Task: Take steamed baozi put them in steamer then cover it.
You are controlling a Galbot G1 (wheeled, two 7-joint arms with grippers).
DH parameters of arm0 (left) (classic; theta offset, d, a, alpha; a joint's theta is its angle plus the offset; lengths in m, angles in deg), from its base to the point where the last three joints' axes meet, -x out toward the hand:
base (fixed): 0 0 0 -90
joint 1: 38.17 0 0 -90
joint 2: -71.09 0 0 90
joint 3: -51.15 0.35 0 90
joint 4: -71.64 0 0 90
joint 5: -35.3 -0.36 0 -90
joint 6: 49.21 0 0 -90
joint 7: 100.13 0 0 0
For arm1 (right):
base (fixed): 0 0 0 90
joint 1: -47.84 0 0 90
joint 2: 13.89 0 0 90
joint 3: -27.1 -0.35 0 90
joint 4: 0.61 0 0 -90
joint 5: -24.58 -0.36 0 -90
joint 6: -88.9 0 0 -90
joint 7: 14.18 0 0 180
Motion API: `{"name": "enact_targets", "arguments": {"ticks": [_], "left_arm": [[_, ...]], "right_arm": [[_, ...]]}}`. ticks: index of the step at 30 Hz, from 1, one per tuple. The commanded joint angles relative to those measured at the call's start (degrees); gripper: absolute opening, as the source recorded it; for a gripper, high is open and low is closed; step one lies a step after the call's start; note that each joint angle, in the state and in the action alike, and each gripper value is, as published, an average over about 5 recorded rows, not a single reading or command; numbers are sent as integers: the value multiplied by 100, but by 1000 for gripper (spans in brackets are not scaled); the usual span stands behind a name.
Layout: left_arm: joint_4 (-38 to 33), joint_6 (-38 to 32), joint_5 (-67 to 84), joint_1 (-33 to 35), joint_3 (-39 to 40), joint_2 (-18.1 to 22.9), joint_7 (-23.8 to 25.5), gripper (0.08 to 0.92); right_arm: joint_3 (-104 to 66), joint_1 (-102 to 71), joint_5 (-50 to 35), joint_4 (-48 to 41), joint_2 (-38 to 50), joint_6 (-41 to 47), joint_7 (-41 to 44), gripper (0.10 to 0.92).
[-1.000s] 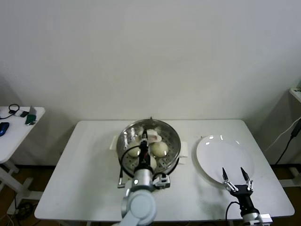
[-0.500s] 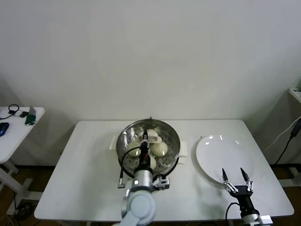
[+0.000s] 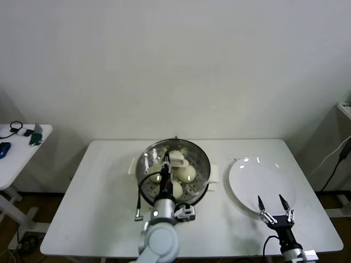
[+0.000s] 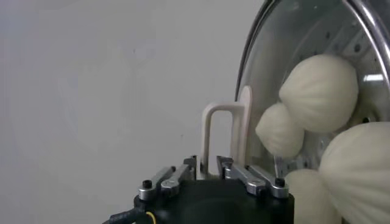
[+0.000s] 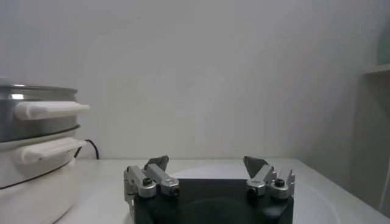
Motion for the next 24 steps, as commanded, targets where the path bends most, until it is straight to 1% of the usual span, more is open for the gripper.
{"name": "enact_targets", "arguments": {"ticks": [1, 6, 9, 11, 13, 16, 18, 21, 24], "left_arm": [[-510, 71, 750, 14, 78, -201, 41, 338], [-1012, 51, 1257, 155, 94, -484, 30, 485], [-1343, -30, 1631, 320, 32, -690, -30, 572], [-1548, -197, 1984, 489, -102, -868, -120, 632], [-1706, -556, 2516, 694, -348, -1048, -297, 685], [-1850, -1242, 3520, 1135, -939, -1215, -728, 766], [-1899, -1618, 4149, 1484, -1353, -1220, -1207, 804], [-1919, -2318, 5029, 2022, -2027, -1105, -2017, 820], [-1923, -3103, 6066, 2541, -2863, -835, -2515, 822]], "right_arm": [[8, -4, -6, 20, 10, 35, 27, 823], [24, 6, -32, 36, 28, 133, 2, 823], [57, 4, -125, 78, 68, 236, -223, 823], [78, -16, -145, 142, 107, 361, -440, 823], [83, -35, -121, 214, 140, 472, -578, 823], [57, -54, -40, 321, 173, 531, -639, 823], [33, -61, -3, 391, 173, 543, -669, 823], [16, -70, -4, 474, 153, 540, -716, 823], [23, -52, 70, 503, 97, 518, -783, 823]]}}
